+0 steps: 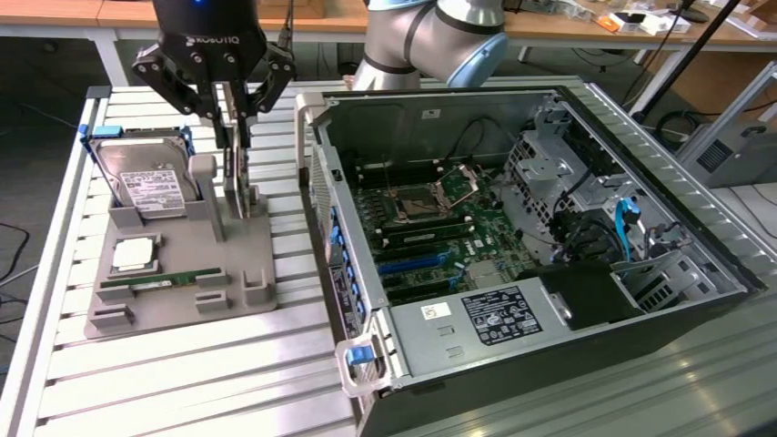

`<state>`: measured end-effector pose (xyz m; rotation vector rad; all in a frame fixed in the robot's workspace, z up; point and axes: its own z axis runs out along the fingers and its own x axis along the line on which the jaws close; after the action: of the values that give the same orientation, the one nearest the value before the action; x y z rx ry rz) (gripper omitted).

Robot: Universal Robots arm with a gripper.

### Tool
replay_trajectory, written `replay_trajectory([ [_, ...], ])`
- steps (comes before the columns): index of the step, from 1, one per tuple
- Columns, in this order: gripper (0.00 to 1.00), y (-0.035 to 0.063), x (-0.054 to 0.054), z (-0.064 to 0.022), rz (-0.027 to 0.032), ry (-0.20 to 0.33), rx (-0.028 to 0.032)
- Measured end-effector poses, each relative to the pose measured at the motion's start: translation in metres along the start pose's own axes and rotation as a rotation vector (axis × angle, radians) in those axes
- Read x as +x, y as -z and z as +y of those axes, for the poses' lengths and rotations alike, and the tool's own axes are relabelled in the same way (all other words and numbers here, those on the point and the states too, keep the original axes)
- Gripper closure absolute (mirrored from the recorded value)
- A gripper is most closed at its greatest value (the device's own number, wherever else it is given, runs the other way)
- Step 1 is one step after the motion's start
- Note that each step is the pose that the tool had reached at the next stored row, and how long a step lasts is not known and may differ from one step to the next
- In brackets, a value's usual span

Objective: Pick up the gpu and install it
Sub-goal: 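Pick up the gpu and move the gpu toward the slot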

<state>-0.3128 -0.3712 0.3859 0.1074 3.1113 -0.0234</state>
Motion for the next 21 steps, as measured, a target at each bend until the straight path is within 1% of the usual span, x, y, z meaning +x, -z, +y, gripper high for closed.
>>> replay_trajectory([
  [21,0.73,0.0055,-0.0001,-0.0001,0.0000,0.000,0.0000],
])
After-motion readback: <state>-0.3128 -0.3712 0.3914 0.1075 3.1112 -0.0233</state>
